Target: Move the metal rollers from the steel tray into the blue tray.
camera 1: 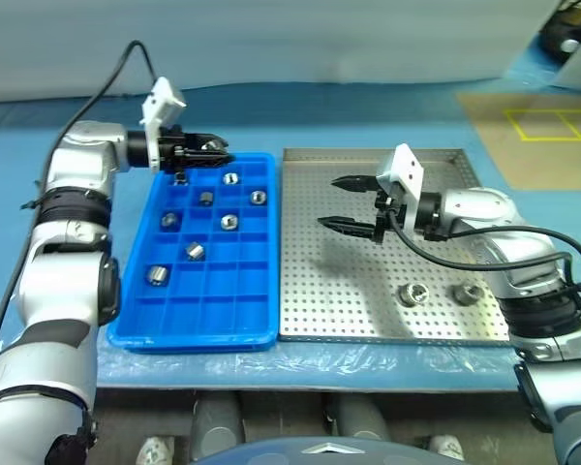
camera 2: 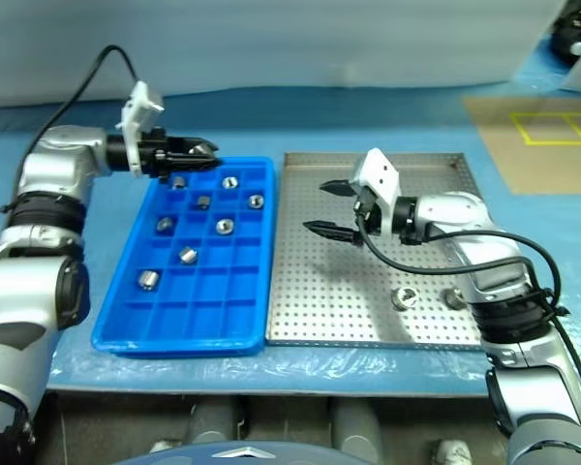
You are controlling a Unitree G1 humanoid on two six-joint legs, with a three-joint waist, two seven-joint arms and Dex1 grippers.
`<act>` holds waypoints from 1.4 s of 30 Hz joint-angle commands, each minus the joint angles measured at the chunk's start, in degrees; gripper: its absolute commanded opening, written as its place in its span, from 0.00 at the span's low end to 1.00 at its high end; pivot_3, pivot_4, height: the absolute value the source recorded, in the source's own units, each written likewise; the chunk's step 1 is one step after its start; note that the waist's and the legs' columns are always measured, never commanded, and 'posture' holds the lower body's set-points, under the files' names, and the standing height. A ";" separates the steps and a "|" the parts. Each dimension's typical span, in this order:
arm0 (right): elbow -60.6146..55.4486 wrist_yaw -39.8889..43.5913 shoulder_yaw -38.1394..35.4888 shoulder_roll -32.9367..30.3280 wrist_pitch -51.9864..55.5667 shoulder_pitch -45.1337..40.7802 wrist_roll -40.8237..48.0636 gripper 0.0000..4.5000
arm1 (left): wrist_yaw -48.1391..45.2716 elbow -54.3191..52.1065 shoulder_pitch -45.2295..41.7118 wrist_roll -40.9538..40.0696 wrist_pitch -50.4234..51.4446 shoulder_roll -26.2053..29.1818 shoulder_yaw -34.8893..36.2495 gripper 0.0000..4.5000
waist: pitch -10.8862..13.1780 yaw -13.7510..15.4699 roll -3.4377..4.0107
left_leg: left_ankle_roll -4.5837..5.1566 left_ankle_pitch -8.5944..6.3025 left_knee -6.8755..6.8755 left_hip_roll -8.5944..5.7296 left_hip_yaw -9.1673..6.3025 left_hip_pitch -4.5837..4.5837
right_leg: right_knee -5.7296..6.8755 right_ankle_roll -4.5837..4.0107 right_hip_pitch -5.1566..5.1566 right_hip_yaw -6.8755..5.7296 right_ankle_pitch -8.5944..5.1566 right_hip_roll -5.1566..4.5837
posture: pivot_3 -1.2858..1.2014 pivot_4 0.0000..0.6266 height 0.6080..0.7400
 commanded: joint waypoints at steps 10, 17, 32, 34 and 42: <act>11.64 10.25 5.25 9.02 -8.66 -8.26 -4.52 0.89 | 7.90 -54.62 37.66 -21.59 29.08 11.48 11.42 0.42 | 0.01 4.50 -0.05 | -0.96 0.33 0.09 0.47 -0.37 -0.51 | 0.49 0.00 -0.44 -0.82 -0.01 0.16 | 0.58 0.24 1.00; 11.66 11.01 4.51 9.42 -8.92 -7.70 -5.48 0.89 | 13.61 -60.31 46.36 -23.08 26.82 9.31 6.13 0.42 | 0.00 4.42 -0.05 | -1.68 0.82 -0.03 0.86 -0.59 -0.46 | 0.91 0.01 -0.40 -1.30 -0.03 0.27 | 0.57 0.24 1.00; 8.95 8.76 3.16 7.95 -7.72 -5.16 -5.48 0.89 | 12.55 -57.66 55.49 -21.26 20.69 15.98 0.78 0.42 | -0.01 4.16 -0.05 | -1.88 1.02 -0.06 0.86 -0.92 -0.48 | 0.87 0.01 -0.41 -1.34 -0.03 0.48 | 0.55 0.24 1.00; 9.02 8.70 3.16 7.94 -7.79 -5.20 -5.51 0.89 | 12.45 -56.98 56.34 -20.56 19.65 16.84 -0.26 0.42 | -0.01 4.14 -0.05 | -1.89 1.02 -0.06 0.86 -0.93 -0.46 | 0.89 0.01 -0.40 -1.34 -0.03 0.48 | 0.55 0.24 1.00; 9.04 8.30 2.96 8.06 -7.83 -5.36 -5.53 0.89 | 15.27 -51.48 53.83 -17.83 15.26 16.17 -2.53 0.85 | -0.12 4.19 0.11 | -1.93 1.05 -0.05 0.84 -0.93 -0.38 | 0.93 0.01 -0.34 -1.32 -0.03 0.47 | 0.55 0.24 1.00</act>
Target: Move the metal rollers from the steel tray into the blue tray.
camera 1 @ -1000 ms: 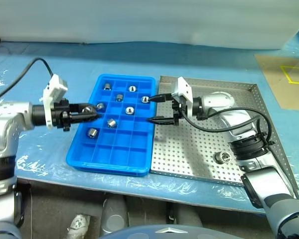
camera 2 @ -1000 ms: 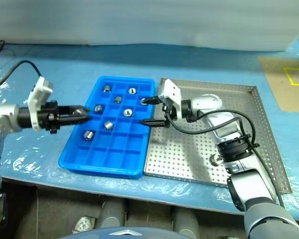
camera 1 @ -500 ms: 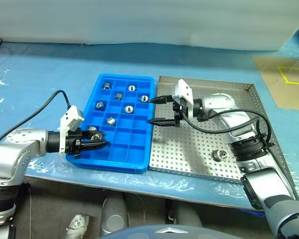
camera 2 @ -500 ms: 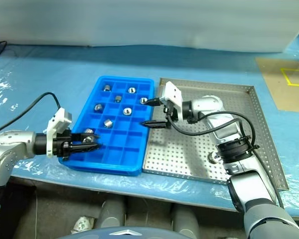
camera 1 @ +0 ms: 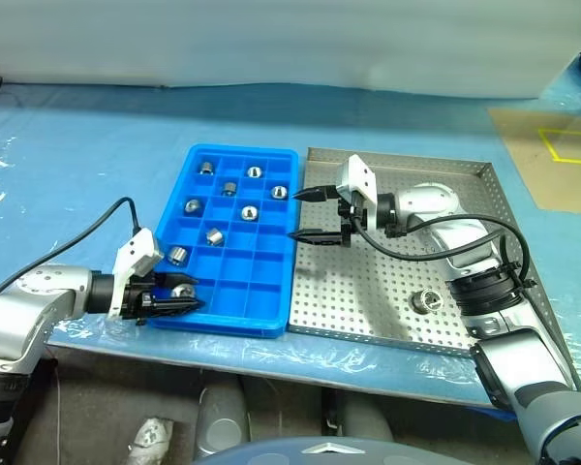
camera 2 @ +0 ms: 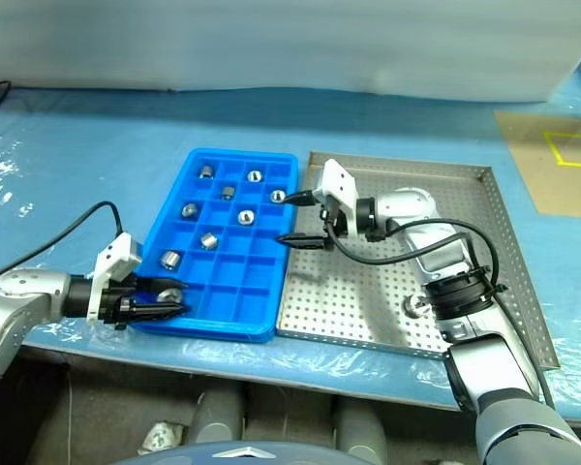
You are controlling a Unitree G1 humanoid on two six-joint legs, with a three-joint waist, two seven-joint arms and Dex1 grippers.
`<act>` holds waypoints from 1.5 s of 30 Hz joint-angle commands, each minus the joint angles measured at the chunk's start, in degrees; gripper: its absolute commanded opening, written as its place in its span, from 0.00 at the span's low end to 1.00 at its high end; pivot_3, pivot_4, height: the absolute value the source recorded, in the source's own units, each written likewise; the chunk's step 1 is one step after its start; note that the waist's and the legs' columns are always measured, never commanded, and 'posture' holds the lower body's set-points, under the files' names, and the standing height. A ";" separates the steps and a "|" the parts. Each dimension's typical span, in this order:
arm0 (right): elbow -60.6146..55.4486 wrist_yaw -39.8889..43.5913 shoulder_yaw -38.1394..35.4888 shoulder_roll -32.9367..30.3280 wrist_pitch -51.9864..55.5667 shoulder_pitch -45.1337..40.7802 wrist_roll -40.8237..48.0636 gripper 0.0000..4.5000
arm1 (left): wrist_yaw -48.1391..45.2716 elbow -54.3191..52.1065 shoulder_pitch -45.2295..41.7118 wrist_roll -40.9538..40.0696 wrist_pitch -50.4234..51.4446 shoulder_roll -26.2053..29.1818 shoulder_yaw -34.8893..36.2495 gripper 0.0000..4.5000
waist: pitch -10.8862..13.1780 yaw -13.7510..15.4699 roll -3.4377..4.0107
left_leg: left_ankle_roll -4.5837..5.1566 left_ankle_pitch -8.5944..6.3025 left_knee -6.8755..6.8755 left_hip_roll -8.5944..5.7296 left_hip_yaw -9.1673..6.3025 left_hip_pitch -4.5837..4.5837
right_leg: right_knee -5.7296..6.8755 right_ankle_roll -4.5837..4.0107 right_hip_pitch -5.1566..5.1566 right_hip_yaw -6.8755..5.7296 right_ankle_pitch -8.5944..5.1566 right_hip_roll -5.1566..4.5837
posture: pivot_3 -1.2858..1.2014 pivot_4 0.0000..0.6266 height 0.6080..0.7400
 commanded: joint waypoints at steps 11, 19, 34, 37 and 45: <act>-3.27 -0.39 -3.33 -1.88 0.46 0.14 0.53 0.89 | 2.16 12.97 -17.63 -0.11 -3.63 1.08 3.37 0.99 | -0.06 0.27 0.03 | -0.26 0.14 -0.39 0.05 -0.08 0.59 | 0.45 0.01 0.38 0.00 0.02 -0.09 | 0.53 0.24 1.00; -7.60 -1.87 -7.51 -7.03 3.94 3.92 1.35 0.89 | -3.03 21.05 -38.96 -0.27 -5.80 -6.13 -2.84 0.99 | -0.08 -0.11 0.00 | -0.79 0.51 -0.21 -0.15 -0.06 0.68 | 0.58 -0.16 0.35 0.06 0.11 -0.08 | 0.49 0.24 1.00; -27.21 -7.46 -24.39 -20.92 16.79 28.68 7.31 0.89 | -13.04 37.29 -51.76 5.15 -15.03 -28.70 -15.86 0.99 | -0.08 -2.98 -0.01 | 0.43 0.00 0.04 -0.13 -0.03 0.05 | -0.15 -0.11 0.22 0.13 0.09 0.08 | 0.39 0.24 1.00; -31.72 -9.11 -26.72 -21.06 19.42 34.32 8.74 0.89 | -14.20 39.90 -53.51 5.75 -16.59 -31.92 -16.19 0.99 | -0.08 -3.73 -0.01 | 0.46 -0.02 0.11 -0.14 0.03 0.10 | -0.18 -0.11 0.24 0.15 0.09 0.07 | 0.37 0.24 1.00; -35.38 -13.69 -29.31 -19.11 20.77 44.93 9.49 0.89 | -16.69 38.90 -50.68 7.52 -18.88 -34.34 -17.74 0.99 | -0.09 -6.01 0.01 | 0.62 -0.14 0.10 -0.15 0.25 0.65 | -0.23 -0.07 0.64 0.39 0.07 0.07 | 0.35 0.24 1.00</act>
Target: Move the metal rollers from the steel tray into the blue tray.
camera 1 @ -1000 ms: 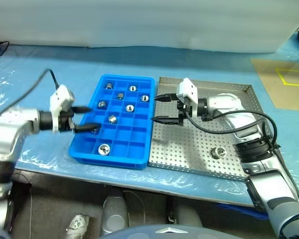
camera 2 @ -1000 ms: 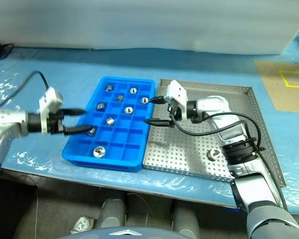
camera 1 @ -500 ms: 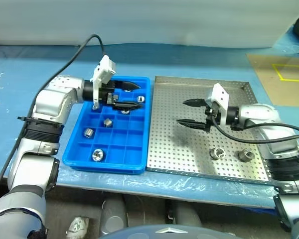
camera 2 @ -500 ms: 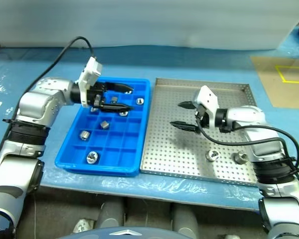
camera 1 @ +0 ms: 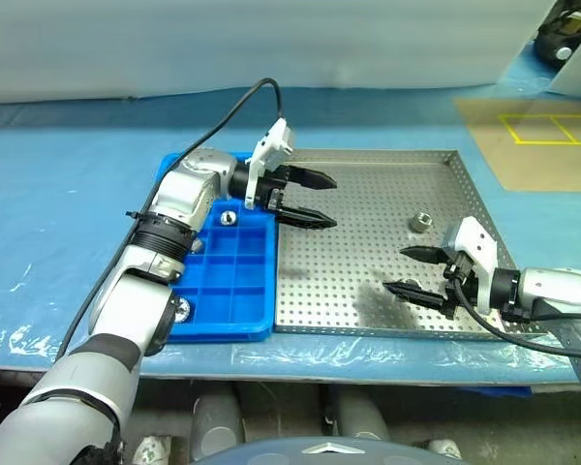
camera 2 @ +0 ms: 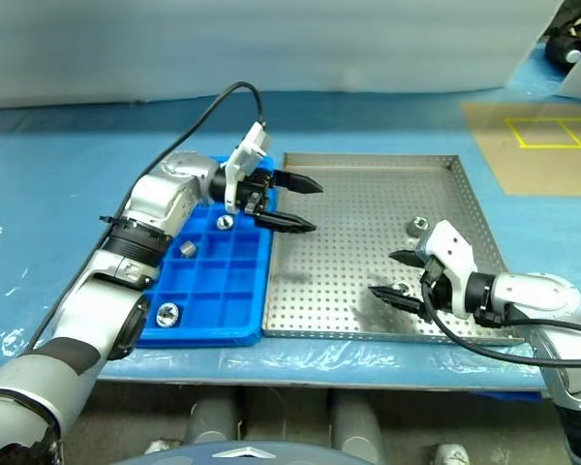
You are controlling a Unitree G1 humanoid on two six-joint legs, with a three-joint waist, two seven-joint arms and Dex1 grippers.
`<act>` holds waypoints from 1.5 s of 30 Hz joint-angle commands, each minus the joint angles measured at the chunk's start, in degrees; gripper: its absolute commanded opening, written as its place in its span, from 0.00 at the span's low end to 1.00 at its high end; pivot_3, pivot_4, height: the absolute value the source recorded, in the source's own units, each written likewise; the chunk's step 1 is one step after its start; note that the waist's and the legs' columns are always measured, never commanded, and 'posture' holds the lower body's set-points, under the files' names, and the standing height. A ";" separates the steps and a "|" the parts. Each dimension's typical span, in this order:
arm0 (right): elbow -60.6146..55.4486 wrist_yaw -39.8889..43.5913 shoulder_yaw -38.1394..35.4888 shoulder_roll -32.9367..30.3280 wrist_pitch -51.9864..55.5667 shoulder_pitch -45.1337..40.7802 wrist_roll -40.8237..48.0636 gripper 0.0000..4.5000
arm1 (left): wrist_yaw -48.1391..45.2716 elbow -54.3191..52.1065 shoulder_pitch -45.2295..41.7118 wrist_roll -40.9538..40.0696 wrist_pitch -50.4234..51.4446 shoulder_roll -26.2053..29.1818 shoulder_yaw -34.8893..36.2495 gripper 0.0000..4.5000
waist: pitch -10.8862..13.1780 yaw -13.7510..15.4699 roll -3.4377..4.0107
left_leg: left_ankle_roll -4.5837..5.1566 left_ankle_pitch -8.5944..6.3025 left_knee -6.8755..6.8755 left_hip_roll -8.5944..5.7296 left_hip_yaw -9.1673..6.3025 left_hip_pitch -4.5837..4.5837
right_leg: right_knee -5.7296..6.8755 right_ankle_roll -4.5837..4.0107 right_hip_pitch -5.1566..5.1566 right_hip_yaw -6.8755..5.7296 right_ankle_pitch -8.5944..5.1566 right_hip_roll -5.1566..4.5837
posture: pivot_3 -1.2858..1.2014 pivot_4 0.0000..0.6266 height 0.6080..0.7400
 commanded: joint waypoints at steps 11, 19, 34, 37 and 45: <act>10.73 -3.88 1.19 3.78 -9.13 3.38 -4.70 0.89 | -1.50 -9.36 4.30 0.96 -1.98 0.92 -1.27 0.99 | -0.02 -0.31 0.03 | 0.28 -0.18 -0.06 -0.05 0.38 0.30 | -0.25 0.05 0.17 0.48 -0.01 -0.04 | 0.36 0.24 1.00; 15.23 -3.16 4.27 4.22 -12.47 2.73 -7.19 0.89 | -1.23 -11.30 6.01 1.57 -1.65 2.32 -1.71 0.99 | -0.02 -0.30 0.04 | 0.53 -0.32 -0.11 -0.05 0.55 0.28 | -0.52 0.04 0.17 0.61 -0.01 -0.04 | 0.37 0.24 1.00; 16.82 -4.21 5.52 6.01 -13.80 1.90 -7.78 0.60 | -0.52 -11.12 6.87 2.93 -2.80 2.52 -2.19 0.99 | -0.02 -0.29 0.04 | 0.70 -0.43 -0.12 -0.06 0.84 0.37 | -0.63 0.05 0.18 0.91 0.00 -0.08 | 0.37 0.24 1.00; 17.59 -5.47 5.99 6.03 -14.30 0.90 -9.24 0.42 | -0.24 -10.51 6.58 3.31 -3.16 2.50 -2.11 0.99 | -0.02 -0.31 0.04 | 0.71 -0.44 -0.12 -0.07 0.86 0.37 | -0.64 0.05 0.18 0.92 0.00 -0.09 | 0.37 0.24 1.00; 17.63 -5.34 7.03 5.93 -13.85 -1.94 -9.15 0.36 | -1.06 -9.54 5.95 3.27 -3.41 2.73 -1.87 0.99 | -0.02 -0.35 0.04 | 0.74 -0.46 -0.13 -0.07 0.92 0.37 | -0.66 0.05 0.17 0.93 0.00 -0.09 | 0.38 0.24 1.00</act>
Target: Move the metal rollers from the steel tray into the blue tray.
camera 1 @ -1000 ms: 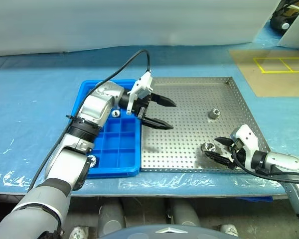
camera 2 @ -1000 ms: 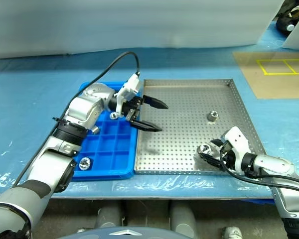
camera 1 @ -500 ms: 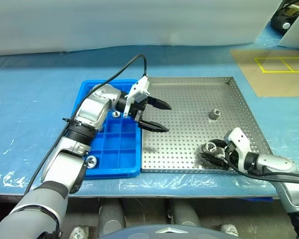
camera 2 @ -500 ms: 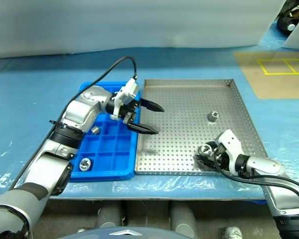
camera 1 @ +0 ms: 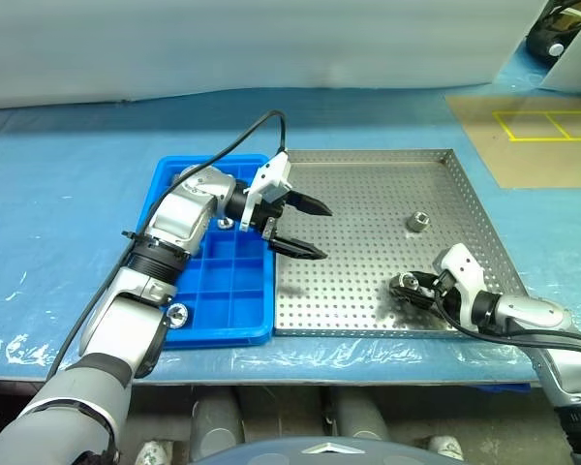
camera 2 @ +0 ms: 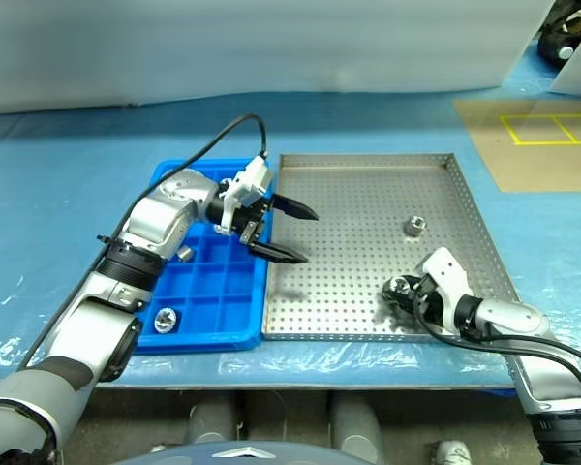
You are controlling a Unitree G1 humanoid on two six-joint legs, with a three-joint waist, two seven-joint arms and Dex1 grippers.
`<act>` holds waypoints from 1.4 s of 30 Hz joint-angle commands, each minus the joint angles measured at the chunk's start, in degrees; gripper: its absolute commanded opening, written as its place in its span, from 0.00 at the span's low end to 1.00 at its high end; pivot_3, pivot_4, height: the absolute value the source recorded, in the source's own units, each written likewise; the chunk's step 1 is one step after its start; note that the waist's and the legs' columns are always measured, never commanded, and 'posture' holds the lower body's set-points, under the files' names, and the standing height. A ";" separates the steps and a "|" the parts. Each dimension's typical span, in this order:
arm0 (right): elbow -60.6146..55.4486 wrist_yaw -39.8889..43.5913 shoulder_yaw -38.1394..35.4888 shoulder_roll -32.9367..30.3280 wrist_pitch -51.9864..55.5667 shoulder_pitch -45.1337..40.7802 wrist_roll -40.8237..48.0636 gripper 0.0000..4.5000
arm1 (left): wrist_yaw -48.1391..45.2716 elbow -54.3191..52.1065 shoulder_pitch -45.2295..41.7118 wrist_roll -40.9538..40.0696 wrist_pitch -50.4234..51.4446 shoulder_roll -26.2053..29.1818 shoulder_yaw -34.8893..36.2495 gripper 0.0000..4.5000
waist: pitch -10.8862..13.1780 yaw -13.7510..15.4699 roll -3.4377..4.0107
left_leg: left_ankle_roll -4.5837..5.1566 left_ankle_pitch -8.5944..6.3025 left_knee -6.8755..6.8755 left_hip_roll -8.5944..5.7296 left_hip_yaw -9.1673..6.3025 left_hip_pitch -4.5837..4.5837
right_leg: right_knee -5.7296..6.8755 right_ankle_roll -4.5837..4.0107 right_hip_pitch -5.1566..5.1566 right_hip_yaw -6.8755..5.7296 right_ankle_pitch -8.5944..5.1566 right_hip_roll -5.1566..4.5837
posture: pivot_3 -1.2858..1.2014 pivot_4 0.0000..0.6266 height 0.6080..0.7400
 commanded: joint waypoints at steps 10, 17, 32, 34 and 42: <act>-4.29 1.00 0.66 -0.77 1.39 -6.72 1.43 0.36 | 2.48 3.86 -4.37 1.46 -4.63 0.86 2.47 0.99 | 0.01 0.01 -0.02 | 0.03 -0.02 -0.05 -0.01 0.04 -0.01 | -0.06 0.01 -0.01 0.02 0.00 -0.01 | 0.39 0.24 1.00; -5.59 5.19 5.96 0.84 4.18 -19.44 3.87 0.36 | 7.05 12.01 -9.54 4.19 -9.80 5.81 6.36 0.99 | 0.02 -0.07 -0.01 | -0.08 0.05 -0.15 0.01 0.04 0.09 | -0.01 0.12 -0.05 0.01 0.07 0.07 | 0.43 0.24 1.00; 16.36 16.96 23.21 17.21 -7.66 -42.54 -2.14 0.36 | 13.97 -9.72 4.43 -3.83 7.03 22.53 18.95 0.99 | 0.05 3.57 -0.06 | -0.53 0.32 -0.53 0.09 0.03 -0.23 | 0.19 0.11 -0.57 -0.38 0.07 -0.02 | 0.57 0.24 1.00; 21.72 17.97 24.24 20.19 -10.41 -44.79 -3.38 0.36 | 14.88 -17.18 9.38 -6.45 11.57 24.63 20.35 0.99 | 0.06 4.12 -0.09 | -0.64 0.39 -0.53 0.13 -0.05 -0.55 | 0.49 0.04 -0.93 -0.54 0.02 -0.03 | 0.58 0.24 1.00; 37.54 20.42 25.46 26.54 -19.08 -48.61 -8.06 0.36 | 20.15 -30.06 18.85 -11.54 19.58 27.71 23.91 0.99 | 0.07 6.80 -0.08 | -0.98 0.58 -0.18 0.26 -0.80 -1.16 | 0.89 -0.12 -1.02 -1.40 -0.07 -0.10 | 0.60 0.24 1.00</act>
